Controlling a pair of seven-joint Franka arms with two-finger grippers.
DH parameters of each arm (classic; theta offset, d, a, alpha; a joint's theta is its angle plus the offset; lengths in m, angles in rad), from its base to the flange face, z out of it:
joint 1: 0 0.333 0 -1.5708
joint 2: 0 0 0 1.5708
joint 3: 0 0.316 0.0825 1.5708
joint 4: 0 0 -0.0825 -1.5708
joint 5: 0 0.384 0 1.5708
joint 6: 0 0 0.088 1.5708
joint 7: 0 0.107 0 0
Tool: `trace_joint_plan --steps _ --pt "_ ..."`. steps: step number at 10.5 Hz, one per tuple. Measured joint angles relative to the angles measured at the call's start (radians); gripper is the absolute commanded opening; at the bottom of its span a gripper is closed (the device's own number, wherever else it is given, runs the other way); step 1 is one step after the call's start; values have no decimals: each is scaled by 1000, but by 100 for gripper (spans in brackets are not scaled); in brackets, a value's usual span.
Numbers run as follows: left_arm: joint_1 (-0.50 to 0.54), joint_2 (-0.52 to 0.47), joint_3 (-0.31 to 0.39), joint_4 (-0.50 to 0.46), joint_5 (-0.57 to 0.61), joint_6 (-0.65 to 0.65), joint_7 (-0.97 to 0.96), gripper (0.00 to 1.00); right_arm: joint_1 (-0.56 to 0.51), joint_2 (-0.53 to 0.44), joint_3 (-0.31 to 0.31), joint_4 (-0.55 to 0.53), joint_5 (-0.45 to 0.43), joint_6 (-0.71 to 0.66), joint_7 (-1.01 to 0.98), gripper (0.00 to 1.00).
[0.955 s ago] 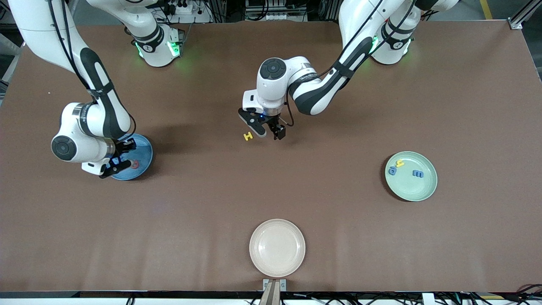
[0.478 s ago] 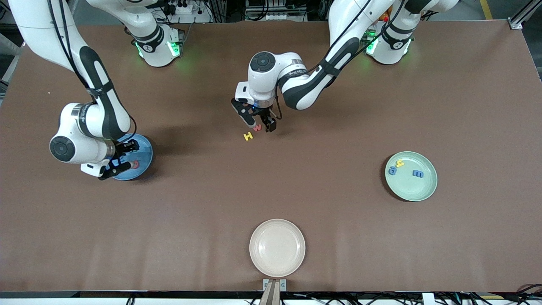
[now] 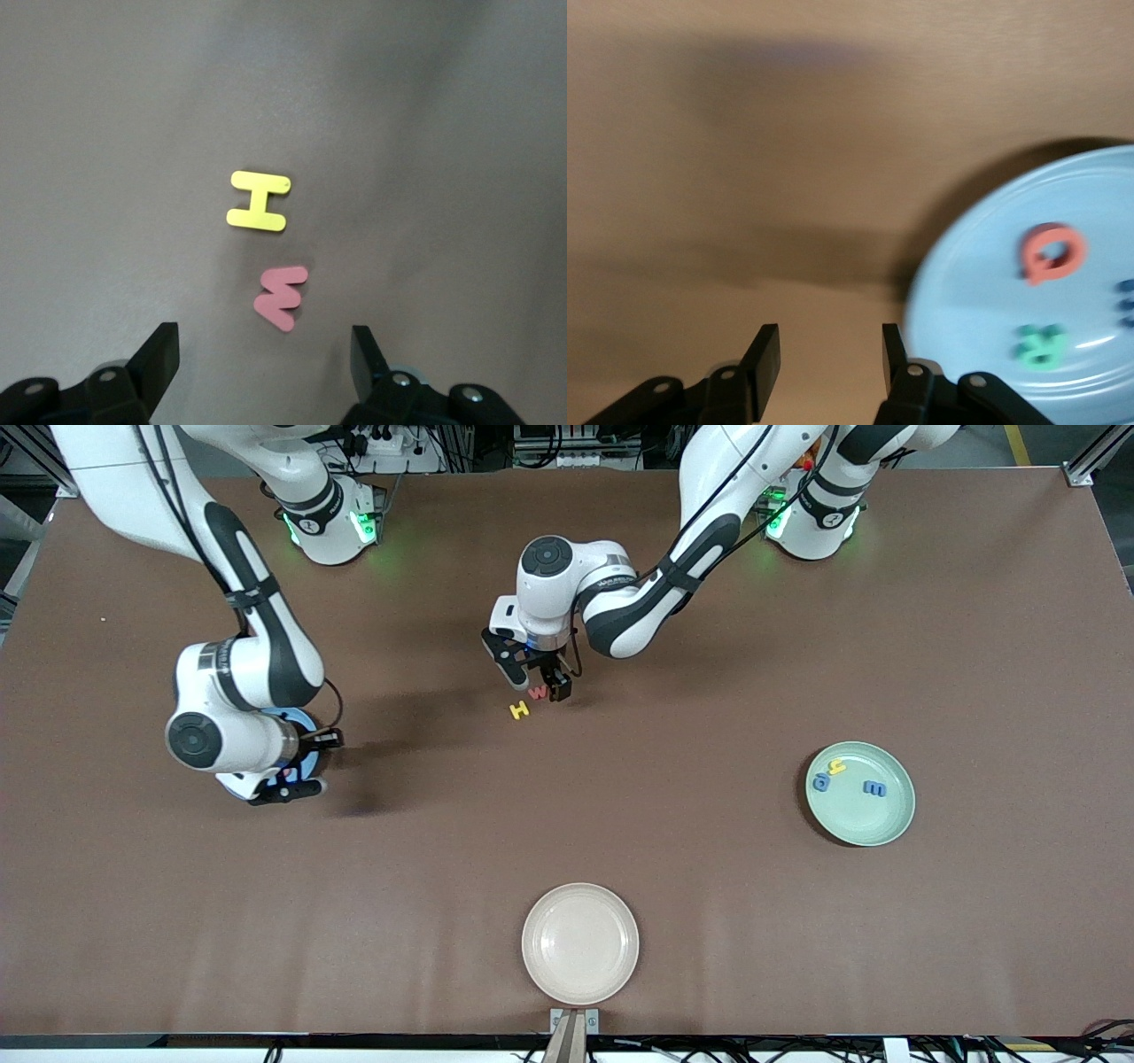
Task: Sort uppercase to blue plate, lowercase to green plate
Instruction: 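Release the teal R onto the blue plate while the left gripper grasps pink w, then lift the pink w with the left gripper while the right gripper reaches yellow H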
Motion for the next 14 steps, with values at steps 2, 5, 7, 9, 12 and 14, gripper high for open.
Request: trace_joint_plan --steps 2,5,7,9,12,14 --pt "0 16 0 0 13 22 0 81 21 0 60 13 0 3 195 54" --pt "-1 42 -1 1 23 45 -3 78 68 -2 130 18 1 29 496 56" --pt "-3 53 -1 1 42 46 -10 71 117 -2 141 17 1 44 638 56" --pt "-6 60 -2 1 46 46 -18 70 129 -2 147 15 30 49 734 56" --pt "-6 69 -2 4 47 47 -42 63 131 2 147 4 63 79 849 54" --pt "-7 73 -2 13 48 47 -42 58 142 14 150 -8 81 122 912 69"
